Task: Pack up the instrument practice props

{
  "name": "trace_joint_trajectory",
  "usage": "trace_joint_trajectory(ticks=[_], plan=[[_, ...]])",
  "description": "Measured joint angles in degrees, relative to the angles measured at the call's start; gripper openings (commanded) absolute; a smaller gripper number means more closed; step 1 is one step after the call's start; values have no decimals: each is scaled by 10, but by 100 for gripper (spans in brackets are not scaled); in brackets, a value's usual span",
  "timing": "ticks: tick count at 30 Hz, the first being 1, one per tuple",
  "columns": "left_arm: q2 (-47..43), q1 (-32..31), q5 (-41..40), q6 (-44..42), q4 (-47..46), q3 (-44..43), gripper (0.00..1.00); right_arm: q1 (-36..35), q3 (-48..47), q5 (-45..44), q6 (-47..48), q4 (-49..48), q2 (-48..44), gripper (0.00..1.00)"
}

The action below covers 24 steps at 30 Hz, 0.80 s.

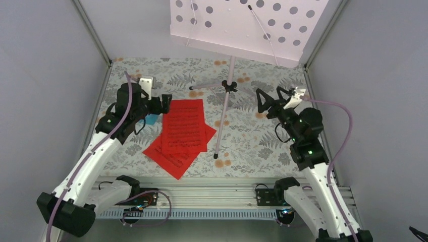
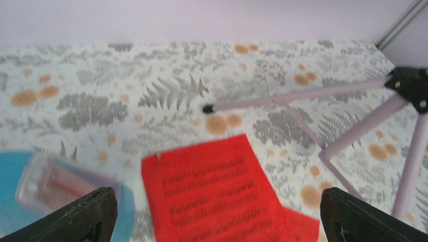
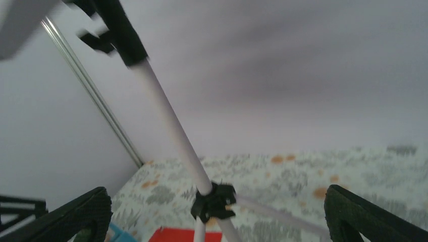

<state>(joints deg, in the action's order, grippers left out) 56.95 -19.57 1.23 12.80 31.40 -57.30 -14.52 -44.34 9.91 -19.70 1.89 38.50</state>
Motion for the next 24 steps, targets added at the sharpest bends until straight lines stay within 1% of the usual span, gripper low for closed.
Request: trace_joint_trajectory(ticks=[2,7,8,11,18,21,24], plan=[[12,4,-1,-10,-39,-6,100,0,13,7,-31,3,21,100],[74,23,22,-28,-133,-7,100,1,42,38,-109,0,85,98],[79,25,24,-31,-146,-7,100,4,47,52,-128,-6,115,97],[76,27,20,-47,-179,-7,100,12,60,89,-173,-25,162,97],[-2,27,-33,-87,-202,0,100,38,93,172,-277,-125,247,93],[-8,27,-38,-92,-210,0,100,40,94,210,-320,-179,291,92],[9,27,-38,-94,-208,0,100,41,91,238,-353,-221,328,91]])
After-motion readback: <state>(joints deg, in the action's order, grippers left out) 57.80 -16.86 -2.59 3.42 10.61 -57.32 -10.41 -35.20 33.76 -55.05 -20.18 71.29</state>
